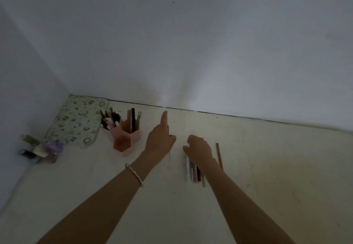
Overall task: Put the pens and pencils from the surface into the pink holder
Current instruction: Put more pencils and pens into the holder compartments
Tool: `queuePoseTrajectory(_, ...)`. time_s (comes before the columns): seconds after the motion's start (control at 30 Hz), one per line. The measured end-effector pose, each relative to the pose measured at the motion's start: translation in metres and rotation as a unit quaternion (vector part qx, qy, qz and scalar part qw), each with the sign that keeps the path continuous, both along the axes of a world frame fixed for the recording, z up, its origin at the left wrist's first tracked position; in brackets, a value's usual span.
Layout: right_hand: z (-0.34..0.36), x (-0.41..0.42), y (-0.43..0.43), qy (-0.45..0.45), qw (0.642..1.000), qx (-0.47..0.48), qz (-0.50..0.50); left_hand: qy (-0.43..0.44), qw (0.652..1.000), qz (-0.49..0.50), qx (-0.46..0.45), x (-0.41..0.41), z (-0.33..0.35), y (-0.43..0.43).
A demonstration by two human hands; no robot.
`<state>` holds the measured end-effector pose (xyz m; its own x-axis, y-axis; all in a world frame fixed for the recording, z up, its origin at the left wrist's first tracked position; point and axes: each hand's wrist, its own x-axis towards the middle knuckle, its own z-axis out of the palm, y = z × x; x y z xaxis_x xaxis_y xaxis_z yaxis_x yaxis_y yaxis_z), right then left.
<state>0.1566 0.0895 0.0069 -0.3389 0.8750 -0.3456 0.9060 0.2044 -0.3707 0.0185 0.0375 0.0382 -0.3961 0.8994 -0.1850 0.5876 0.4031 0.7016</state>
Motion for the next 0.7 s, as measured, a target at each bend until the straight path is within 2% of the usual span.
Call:
queuePoseTrajectory(0.1,-0.013,-0.01,-0.015,-0.057,0.995,0.047,0.062,0.009,0.998,0.018,0.054,-0.014,0.024,-0.001)
queuePoseTrajectory(0.17,-0.017,-0.017,-0.022,-0.055,0.994,0.061,0.069,0.017,0.995,0.027,0.09,-0.024,0.038,-0.003)
queuePoseTrajectory(0.27,-0.005,-0.033,-0.022,0.062,0.996,0.072,0.002,0.059,0.981,0.064,0.173,-0.052,0.059,-0.008)
queuePoseTrajectory(0.37,0.018,-0.05,-0.013,0.229,0.967,0.083,-0.071,0.115,0.964,0.1,0.218,-0.084,0.072,-0.011)
queuePoseTrajectory(0.5,0.045,-0.072,-0.006,0.368,0.912,0.143,-0.114,0.206,0.957,0.078,0.187,-0.108,0.067,-0.015)
queuePoseTrajectory(0.63,0.059,-0.091,-0.01,0.44,0.877,0.162,-0.108,0.377,0.922,0.049,0.075,-0.116,0.05,-0.019)
queuePoseTrajectory(0.7,0.062,-0.102,-0.013,0.455,0.87,0.162,-0.098,0.401,0.913,0.056,0.055,-0.119,0.047,-0.021)
